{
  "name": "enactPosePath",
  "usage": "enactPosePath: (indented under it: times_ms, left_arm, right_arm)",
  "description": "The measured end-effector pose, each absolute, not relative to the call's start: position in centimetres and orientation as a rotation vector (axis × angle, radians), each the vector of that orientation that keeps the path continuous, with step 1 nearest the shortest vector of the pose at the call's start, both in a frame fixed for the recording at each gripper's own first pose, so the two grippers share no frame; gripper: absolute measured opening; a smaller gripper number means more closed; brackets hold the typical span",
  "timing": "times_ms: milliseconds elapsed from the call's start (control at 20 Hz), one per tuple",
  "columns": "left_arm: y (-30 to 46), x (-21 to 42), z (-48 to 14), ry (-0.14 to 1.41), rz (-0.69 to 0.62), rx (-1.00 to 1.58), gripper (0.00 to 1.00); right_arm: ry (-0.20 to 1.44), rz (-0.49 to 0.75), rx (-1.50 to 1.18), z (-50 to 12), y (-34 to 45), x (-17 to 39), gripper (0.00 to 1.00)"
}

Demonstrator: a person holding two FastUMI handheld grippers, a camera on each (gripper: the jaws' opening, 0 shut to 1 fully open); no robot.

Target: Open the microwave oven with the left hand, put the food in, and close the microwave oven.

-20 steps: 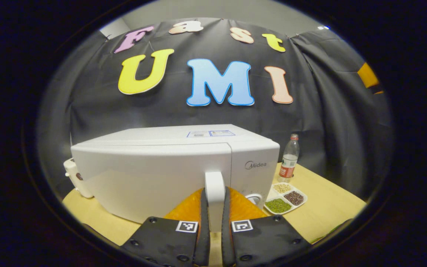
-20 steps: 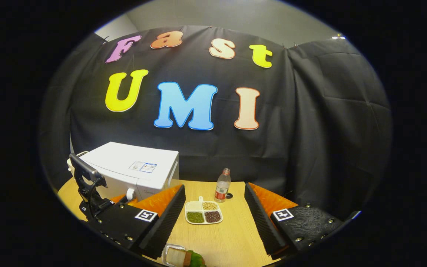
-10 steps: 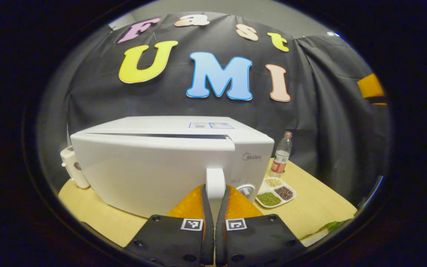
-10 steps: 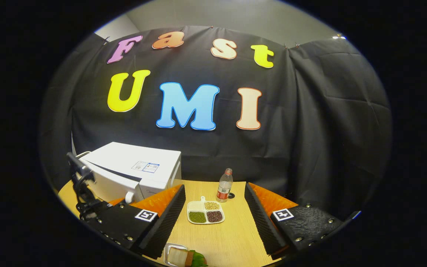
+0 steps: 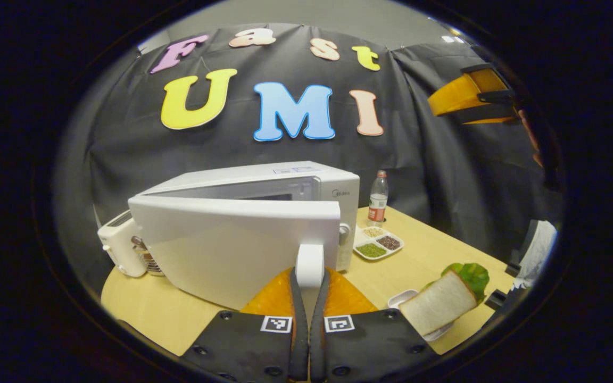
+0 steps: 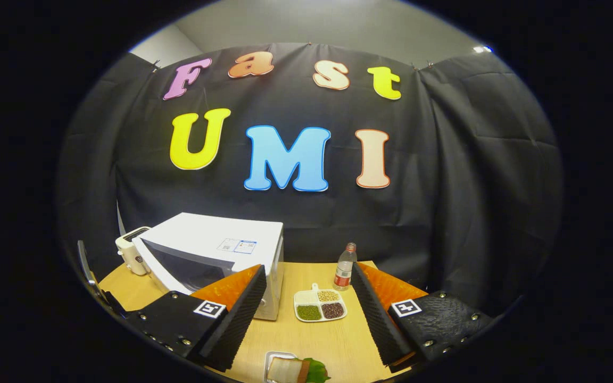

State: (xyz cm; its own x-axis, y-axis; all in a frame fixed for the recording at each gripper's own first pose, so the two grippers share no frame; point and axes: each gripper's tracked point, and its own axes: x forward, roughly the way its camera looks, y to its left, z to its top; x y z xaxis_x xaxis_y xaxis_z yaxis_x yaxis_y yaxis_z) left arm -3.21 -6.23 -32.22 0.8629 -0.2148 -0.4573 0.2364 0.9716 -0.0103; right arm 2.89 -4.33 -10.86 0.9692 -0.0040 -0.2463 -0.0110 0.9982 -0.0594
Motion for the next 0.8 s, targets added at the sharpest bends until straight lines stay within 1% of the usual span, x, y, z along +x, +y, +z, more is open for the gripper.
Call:
enactPosePath:
  times_ms: [100, 300, 350, 400, 600, 650, 700, 800]
  left_arm:
    - [-4.2, -6.2, -31.6, 0.482, -0.247, 0.063, 0.1]
    - [0.5, -11.2, -30.8, 0.499, -0.247, 0.098, 0.08]
    - [2.0, -12.1, -30.7, 0.501, -0.243, 0.106, 0.1]
    - [3.1, -12.9, -30.5, 0.503, -0.239, 0.115, 0.08]
    - [6.7, -15.4, -30.3, 0.51, -0.234, 0.138, 0.08]
    - [7.6, -15.9, -30.3, 0.512, -0.235, 0.142, 0.1]
    - [8.5, -16.2, -30.2, 0.514, -0.235, 0.151, 0.08]
    - [10.7, -17.1, -30.2, 0.519, -0.23, 0.158, 0.08]
  right_arm:
    - [0.245, 0.013, -0.052, -10.8, -3.0, 2.1, 0.97]
    - [0.244, 0.034, -0.04, -10.9, -0.1, 0.4, 0.97]
    - [0.245, 0.04, -0.041, -11.1, 0.6, 0.0, 0.97]
    - [0.246, 0.047, -0.042, -11.2, 1.4, -0.2, 0.97]
    - [0.249, 0.078, -0.03, -11.2, 4.4, -1.3, 0.97]
    - [0.249, 0.086, -0.027, -11.2, 5.2, -1.4, 0.97]
    - [0.249, 0.094, -0.027, -11.2, 6.0, -1.5, 0.97]
    - [0.249, 0.108, -0.031, -11.3, 7.4, -1.8, 0.97]
